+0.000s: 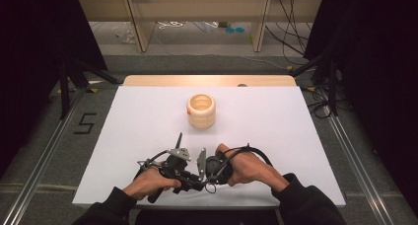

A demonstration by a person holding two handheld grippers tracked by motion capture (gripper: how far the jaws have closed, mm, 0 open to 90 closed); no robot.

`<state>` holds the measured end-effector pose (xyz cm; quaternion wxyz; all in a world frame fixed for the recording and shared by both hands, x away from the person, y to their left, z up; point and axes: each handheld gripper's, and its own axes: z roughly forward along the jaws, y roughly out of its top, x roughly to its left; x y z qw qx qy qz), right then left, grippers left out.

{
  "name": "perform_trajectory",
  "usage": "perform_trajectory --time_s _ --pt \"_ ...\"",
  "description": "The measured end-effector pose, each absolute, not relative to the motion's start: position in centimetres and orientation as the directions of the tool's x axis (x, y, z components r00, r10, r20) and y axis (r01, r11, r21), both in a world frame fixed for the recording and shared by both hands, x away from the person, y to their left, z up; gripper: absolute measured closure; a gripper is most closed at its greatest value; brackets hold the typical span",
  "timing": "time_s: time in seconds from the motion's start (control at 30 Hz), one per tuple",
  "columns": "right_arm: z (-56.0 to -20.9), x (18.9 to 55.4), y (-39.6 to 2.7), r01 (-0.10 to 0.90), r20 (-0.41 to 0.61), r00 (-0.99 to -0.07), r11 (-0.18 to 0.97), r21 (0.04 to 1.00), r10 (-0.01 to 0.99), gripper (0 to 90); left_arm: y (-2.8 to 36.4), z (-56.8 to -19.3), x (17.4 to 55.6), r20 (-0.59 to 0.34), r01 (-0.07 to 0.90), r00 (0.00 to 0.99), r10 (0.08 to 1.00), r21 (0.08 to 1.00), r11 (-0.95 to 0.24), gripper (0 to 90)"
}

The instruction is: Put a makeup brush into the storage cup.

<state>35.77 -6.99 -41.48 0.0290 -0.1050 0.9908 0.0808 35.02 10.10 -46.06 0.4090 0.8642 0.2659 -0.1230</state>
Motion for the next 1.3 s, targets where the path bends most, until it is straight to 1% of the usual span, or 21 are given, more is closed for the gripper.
perform_trajectory --time_s 0.07,0.1,0.2,0.23,0.27,0.33,0.37,0.43,0.47,0.5,0.53,0.57,0.67,0.7,0.77,0.9,1.3 --pt "-41.48 35.78 -6.96 -0.216 -0.077 -0.975 0.964 0.155 -0.207 83.4 10.08 -46.11 35.10 -0.423 0.554 0.833 0.358 0.640 -0.532 69.3" --pt "-41.48 35.83 -6.95 -0.225 -0.079 -0.974 0.962 0.158 -0.215 83.4 10.12 -46.13 35.26 -0.407 0.535 0.845 0.347 0.644 -0.547 69.8" --pt "-41.46 35.78 -6.90 -0.226 -0.084 -0.973 0.961 0.160 -0.215 83.4 10.12 -46.11 35.33 -0.408 0.532 0.847 0.342 0.629 -0.567 70.7" --pt "-41.56 35.84 -6.90 -0.232 -0.073 -0.972 0.958 0.170 -0.223 83.4 9.91 -46.20 35.16 -0.418 0.551 0.835 0.358 0.636 -0.540 71.0" --pt "-41.46 35.71 -6.87 -0.223 -0.084 -0.974 0.962 0.157 -0.212 83.4 9.81 -46.23 35.08 -0.426 0.562 0.827 0.366 0.638 -0.527 71.3" --pt "-41.54 35.65 -6.82 -0.219 -0.080 -0.975 0.962 0.163 -0.209 83.4 9.72 -46.23 35.07 -0.432 0.567 0.824 0.367 0.634 -0.526 72.0" --pt "-41.57 35.91 -6.73 -0.266 -0.098 -0.963 0.949 0.172 -0.252 83.4 9.67 -46.23 35.09 -0.433 0.566 0.824 0.364 0.636 -0.525 72.4" --pt "-41.61 35.93 -6.64 -0.277 -0.105 -0.959 0.945 0.175 -0.262 83.4 9.65 -46.23 35.17 -0.430 0.560 0.829 0.358 0.634 -0.534 73.2" --pt "-41.65 35.84 -6.62 -0.267 -0.094 -0.963 0.947 0.178 -0.254 83.4 9.63 -46.23 35.18 -0.433 0.562 0.827 0.358 0.632 -0.534 73.7" --pt "-41.57 35.79 -6.60 -0.272 -0.105 -0.961 0.947 0.173 -0.257 83.4 9.60 -46.25 35.20 -0.436 0.564 0.826 0.358 0.631 -0.532 74.4" --pt "-41.61 35.64 -6.57 -0.257 -0.106 -0.965 0.949 0.181 -0.241 83.4 9.60 -46.24 35.20 -0.439 0.570 0.822 0.363 0.627 -0.531 75.0" --pt "-41.44 35.50 -6.65 -0.244 -0.091 -0.968 0.958 0.153 -0.232 83.4 9.60 -46.25 35.23 -0.442 0.571 0.821 0.361 0.626 -0.531 75.5" --pt "-41.48 35.47 -6.61 -0.245 -0.086 -0.968 0.956 0.162 -0.234 83.4 9.57 -46.28 35.28 -0.446 0.572 0.820 0.359 0.623 -0.533 76.6" --pt "-41.69 35.50 -6.64 -0.248 -0.079 -0.968 0.950 0.189 -0.237 83.4 9.59 -46.26 35.32 -0.450 0.572 0.820 0.354 0.616 -0.541 76.8" --pt "-41.42 35.32 -6.59 -0.240 -0.095 -0.969 0.957 0.163 -0.227 83.4 9.51 -46.31 35.23 -0.453 0.579 0.815 0.361 0.616 -0.534 77.4" --pt "-41.35 35.34 -6.54 -0.256 -0.099 -0.965 0.954 0.154 -0.243 83.4 9.48 -46.34 35.26 -0.460 0.583 0.812 0.359 0.613 -0.533 78.0" --pt "-41.31 35.25 -6.51 -0.257 -0.099 -0.965 0.954 0.152 -0.244 83.4 9.46 -46.43 35.37 -0.466 0.577 0.815 0.345 0.604 -0.549 81.3"
